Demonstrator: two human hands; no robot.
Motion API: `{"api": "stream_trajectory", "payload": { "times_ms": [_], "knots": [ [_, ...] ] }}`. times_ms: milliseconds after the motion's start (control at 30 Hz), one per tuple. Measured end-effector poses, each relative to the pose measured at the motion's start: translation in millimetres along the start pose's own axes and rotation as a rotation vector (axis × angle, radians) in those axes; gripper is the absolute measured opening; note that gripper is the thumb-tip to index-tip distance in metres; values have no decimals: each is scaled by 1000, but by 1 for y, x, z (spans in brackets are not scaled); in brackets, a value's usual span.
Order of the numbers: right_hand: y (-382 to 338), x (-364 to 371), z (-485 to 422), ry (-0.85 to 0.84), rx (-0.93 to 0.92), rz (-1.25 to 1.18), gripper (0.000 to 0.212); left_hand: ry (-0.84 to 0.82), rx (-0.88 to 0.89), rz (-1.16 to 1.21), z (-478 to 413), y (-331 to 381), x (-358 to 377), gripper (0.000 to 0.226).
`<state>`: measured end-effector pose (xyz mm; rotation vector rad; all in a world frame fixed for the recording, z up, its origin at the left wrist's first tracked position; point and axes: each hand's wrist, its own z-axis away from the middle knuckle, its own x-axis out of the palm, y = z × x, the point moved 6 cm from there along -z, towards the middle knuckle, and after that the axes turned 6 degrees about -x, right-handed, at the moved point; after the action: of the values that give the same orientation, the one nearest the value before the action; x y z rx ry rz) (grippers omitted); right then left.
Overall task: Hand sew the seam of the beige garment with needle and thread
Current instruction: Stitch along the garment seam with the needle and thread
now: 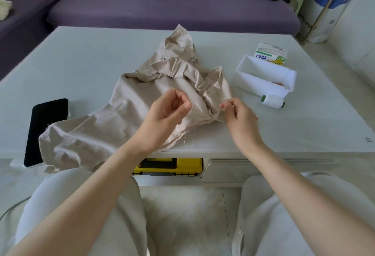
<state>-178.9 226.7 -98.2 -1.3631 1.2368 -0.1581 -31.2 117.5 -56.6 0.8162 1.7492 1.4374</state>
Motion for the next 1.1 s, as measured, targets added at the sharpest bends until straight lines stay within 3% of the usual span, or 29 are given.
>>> {"api": "stream_trajectory", "payload": {
  "times_ms": [267,400,533,700,867,1100],
  "knots": [
    [17,-3,-2,20,127,154,23,164,148,160,8,13,-12,16],
    [-4,-6,2,79,-69,83,19,83,108,48,12,8,1,18],
    [-32,6,18,-75,-230,-221,20,1,78,-166,11,-10,17,15],
    [-41,29,32,-321,-137,-406,21,0,180,-396,10,-12,26,16],
    [-36,19,20,-200,-103,-417,21,47,179,-389,10,-8,25,26],
    [-14,-3,1,82,-57,-230,16,118,11,-509,2,-26,15,10]
  ]
}}
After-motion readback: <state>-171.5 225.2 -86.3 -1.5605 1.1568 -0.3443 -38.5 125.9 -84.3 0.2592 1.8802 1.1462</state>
